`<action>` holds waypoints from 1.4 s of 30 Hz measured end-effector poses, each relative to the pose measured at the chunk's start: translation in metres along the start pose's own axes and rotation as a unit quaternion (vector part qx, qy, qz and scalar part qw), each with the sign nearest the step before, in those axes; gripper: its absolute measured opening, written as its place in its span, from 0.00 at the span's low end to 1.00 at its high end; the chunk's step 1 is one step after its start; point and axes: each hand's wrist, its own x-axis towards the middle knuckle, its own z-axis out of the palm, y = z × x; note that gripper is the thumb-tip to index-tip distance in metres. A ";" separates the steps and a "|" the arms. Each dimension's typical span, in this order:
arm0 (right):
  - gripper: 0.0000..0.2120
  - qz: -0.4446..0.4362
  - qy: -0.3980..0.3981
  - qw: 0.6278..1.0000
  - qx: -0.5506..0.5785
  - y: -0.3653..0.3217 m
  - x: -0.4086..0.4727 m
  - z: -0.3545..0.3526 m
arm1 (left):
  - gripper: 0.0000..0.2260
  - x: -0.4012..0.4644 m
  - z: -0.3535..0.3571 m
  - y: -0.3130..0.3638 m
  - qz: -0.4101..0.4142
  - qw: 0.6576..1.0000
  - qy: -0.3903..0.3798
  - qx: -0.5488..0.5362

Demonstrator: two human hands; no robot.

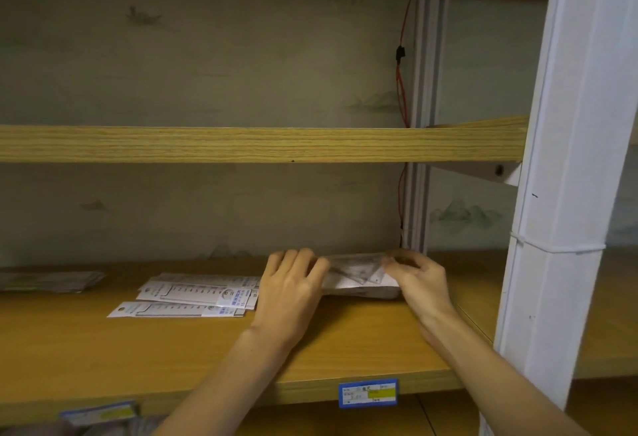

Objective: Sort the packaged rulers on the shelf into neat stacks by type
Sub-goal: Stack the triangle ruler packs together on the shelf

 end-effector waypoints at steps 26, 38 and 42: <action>0.13 0.025 0.153 0.986 0.066 0.002 0.009 -0.010 | 0.12 -0.007 0.008 -0.004 0.004 0.972 -0.193 -0.138; 0.13 0.035 0.167 0.983 0.071 0.002 0.008 -0.011 | 0.13 -0.004 0.000 0.001 0.011 0.989 -0.130 -0.071; 0.13 0.037 0.176 0.981 0.074 0.001 0.008 -0.010 | 0.11 -0.003 0.002 0.001 -0.008 0.993 -0.114 -0.018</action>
